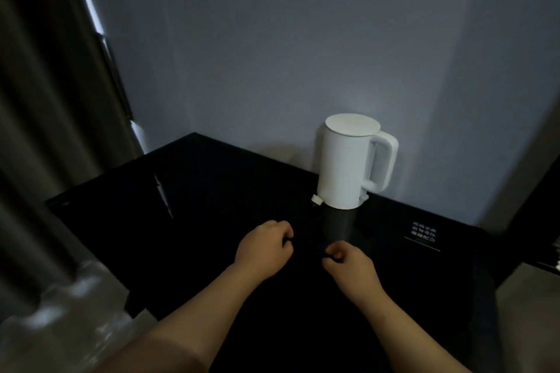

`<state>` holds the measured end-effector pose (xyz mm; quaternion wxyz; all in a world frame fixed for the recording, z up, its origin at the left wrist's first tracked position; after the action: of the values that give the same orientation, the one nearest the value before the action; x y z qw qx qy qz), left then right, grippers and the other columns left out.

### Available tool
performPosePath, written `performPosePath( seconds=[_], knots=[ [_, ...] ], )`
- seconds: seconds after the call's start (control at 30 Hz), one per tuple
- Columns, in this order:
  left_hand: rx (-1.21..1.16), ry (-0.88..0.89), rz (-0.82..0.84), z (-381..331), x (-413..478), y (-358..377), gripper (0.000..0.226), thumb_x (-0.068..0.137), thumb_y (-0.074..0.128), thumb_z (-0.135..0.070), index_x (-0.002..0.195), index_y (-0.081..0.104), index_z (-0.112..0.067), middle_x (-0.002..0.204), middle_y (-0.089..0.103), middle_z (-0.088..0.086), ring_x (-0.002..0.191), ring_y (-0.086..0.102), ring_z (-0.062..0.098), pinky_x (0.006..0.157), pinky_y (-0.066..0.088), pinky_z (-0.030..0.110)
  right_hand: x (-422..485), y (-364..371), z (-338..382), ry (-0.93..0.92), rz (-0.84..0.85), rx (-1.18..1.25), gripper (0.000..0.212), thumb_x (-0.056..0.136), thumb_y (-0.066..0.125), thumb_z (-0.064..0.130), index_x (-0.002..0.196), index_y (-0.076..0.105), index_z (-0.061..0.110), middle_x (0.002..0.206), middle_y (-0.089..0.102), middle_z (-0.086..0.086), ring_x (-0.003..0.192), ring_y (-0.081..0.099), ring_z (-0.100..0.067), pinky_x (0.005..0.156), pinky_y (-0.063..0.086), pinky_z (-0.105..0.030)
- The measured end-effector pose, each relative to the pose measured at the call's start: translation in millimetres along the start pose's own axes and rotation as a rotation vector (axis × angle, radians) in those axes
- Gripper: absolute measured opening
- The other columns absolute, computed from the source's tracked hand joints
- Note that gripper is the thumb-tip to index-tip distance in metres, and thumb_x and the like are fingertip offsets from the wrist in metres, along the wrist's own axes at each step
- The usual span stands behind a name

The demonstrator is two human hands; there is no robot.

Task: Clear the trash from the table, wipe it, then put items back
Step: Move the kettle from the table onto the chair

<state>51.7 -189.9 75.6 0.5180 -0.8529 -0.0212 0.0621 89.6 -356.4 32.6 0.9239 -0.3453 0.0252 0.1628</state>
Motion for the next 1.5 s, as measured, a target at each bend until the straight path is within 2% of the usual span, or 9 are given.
performPosePath(
  seconds=[0.17,0.33,0.63,0.83,1.0,1.1,1.17,1.3,1.5],
  knots=[
    [-0.028,0.056,0.083,25.1,35.4,-5.4,0.027,0.095,0.051,-0.025,0.122,0.054,-0.024,0.119,0.052,-0.003,0.101,0.056,0.01,0.089,0.052,0.03,18.3,13.3,5.0,0.067,-0.061,0.053,0.019,0.086,0.061,0.015,0.105,0.063,0.014,0.093,0.055,0.003,0.087,0.052,-0.009,0.062,0.037,-0.011],
    [-0.035,0.053,0.079,30.8,79.4,2.0,0.025,0.095,0.051,-0.025,0.119,0.056,-0.023,0.116,0.052,-0.003,0.097,0.055,0.011,0.084,0.051,0.028,50.2,-1.0,-3.3,0.14,-0.128,0.092,0.015,0.086,0.062,0.014,0.101,0.064,0.013,0.1,0.062,-0.003,0.088,0.055,-0.012,0.075,0.036,-0.018],
    [-0.078,-0.033,0.069,20.1,180.6,35.3,0.025,0.089,0.054,-0.022,0.114,0.06,-0.02,0.117,0.058,0.002,0.103,0.057,0.017,0.087,0.048,0.028,135.0,-59.2,-22.6,0.187,-0.295,0.179,0.018,0.087,0.061,0.011,0.104,0.065,0.009,0.086,0.059,0.002,0.084,0.054,-0.012,0.075,0.035,-0.019],
    [-0.098,-0.074,0.108,11.7,237.9,69.4,0.031,0.09,0.054,-0.02,0.121,0.053,-0.019,0.131,0.047,0.003,0.114,0.052,0.021,0.093,0.046,0.031,191.0,-82.5,-41.0,0.245,-0.45,0.284,0.043,0.083,0.065,0.015,0.122,0.052,0.003,0.119,0.057,-0.013,0.103,0.057,-0.027,0.087,0.045,-0.031],
    [-0.131,-0.141,0.107,11.7,267.3,91.5,0.038,0.093,0.05,-0.025,0.13,0.046,-0.015,0.137,0.041,0.005,0.119,0.047,0.023,0.098,0.044,0.033,215.6,-104.9,-41.4,0.173,-0.618,0.456,0.061,0.083,0.064,0.013,0.137,0.035,0.01,0.122,0.05,-0.002,0.109,0.053,-0.021,0.092,0.043,-0.034],
    [-0.17,-0.168,0.11,15.7,276.3,102.5,0.038,0.095,0.05,-0.027,0.129,0.046,-0.012,0.137,0.04,0.007,0.118,0.047,0.023,0.096,0.041,0.028,226.6,-110.5,-40.9,0.117,-0.59,0.511,0.03,0.083,0.062,0.014,0.11,0.051,0.019,0.094,0.059,0.003,0.094,0.06,-0.023,0.076,0.05,-0.035],
    [-0.198,-0.195,0.13,19.7,279.9,109.5,0.038,0.095,0.051,-0.026,0.13,0.046,-0.012,0.137,0.041,0.008,0.119,0.047,0.023,0.097,0.041,0.027,230.1,-108.4,-42.1,0.13,-0.566,0.538,0.015,0.082,0.064,0.017,0.09,0.054,0.024,0.09,0.061,-0.001,0.091,0.062,-0.026,0.08,0.053,-0.044],
    [-0.19,-0.211,0.204,23.5,281.8,118.2,0.043,0.095,0.05,-0.025,0.137,0.043,-0.02,0.137,0.045,0.009,0.125,0.043,0.027,0.104,0.038,0.028,230.0,-85.0,-37.7,0.165,-0.415,0.583,0.015,0.077,0.072,0.022,0.085,0.065,0.011,0.086,0.067,-0.007,0.081,0.064,-0.023,0.068,0.05,-0.033],
    [-0.311,-0.272,0.212,28.7,284.9,111.9,0.027,0.089,0.059,-0.026,0.115,0.055,-0.019,0.117,0.057,0.007,0.105,0.057,0.022,0.085,0.046,0.024,226.3,-70.4,-25.2,0.199,-0.408,0.634,0.013,0.079,0.066,0.009,0.075,0.059,0.018,0.078,0.061,-0.003,0.069,0.055,-0.012,0.064,0.048,-0.029]
  ],
)
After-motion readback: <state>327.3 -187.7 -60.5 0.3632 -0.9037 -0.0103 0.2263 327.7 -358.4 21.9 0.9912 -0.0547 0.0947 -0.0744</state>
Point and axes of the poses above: each hand's wrist, its own x-axis towards the middle knuckle, its own y-axis out of the palm, z = x × y, the point moved 3 cm from there along x, towards the middle knuckle
